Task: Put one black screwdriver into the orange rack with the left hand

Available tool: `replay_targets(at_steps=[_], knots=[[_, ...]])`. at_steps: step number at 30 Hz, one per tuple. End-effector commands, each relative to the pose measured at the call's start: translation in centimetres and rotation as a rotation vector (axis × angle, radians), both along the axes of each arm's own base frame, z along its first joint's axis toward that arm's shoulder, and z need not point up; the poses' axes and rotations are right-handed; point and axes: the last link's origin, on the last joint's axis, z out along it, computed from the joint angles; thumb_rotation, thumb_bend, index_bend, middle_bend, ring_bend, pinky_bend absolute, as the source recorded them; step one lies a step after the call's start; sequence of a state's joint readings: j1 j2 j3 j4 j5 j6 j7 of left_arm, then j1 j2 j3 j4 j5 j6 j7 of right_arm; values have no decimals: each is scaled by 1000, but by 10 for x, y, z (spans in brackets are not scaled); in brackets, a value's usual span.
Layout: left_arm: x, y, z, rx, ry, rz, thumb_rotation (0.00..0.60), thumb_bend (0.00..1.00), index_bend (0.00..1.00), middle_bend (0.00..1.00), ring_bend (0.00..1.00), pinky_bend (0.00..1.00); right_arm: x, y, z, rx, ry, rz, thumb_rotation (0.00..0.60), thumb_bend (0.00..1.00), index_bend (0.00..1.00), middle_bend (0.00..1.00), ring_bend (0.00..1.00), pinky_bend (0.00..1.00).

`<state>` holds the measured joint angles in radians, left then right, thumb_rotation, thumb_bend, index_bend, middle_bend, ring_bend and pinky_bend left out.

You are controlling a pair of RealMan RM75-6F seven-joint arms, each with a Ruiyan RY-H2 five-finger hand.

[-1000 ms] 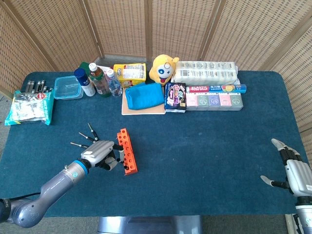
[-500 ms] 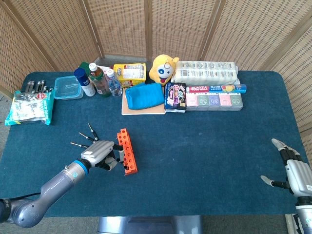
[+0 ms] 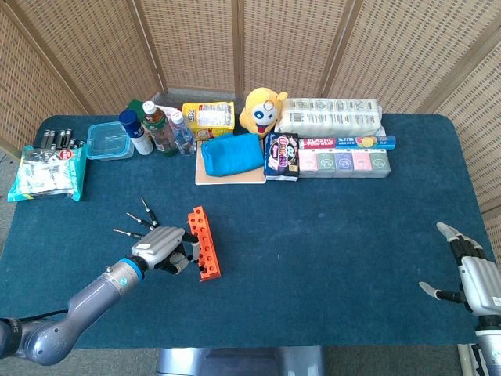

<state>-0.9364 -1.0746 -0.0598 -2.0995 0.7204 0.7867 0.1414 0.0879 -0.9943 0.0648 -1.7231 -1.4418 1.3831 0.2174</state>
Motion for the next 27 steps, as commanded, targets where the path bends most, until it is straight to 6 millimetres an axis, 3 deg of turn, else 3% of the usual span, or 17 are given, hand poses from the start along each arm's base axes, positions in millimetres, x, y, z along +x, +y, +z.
replay_targets(at_steps=[1,27], knots=[[0,0,-1,-1,4,-1,600,456,671,1000,1000,1000,0,0,0,-1,-1,0,600,0,39,98,157,106],[-4,-2,-13,18,64,-26,600,456,670,1000,1000,1000,0,0,2,-5,-8,1,600,0,38,98,157,105]])
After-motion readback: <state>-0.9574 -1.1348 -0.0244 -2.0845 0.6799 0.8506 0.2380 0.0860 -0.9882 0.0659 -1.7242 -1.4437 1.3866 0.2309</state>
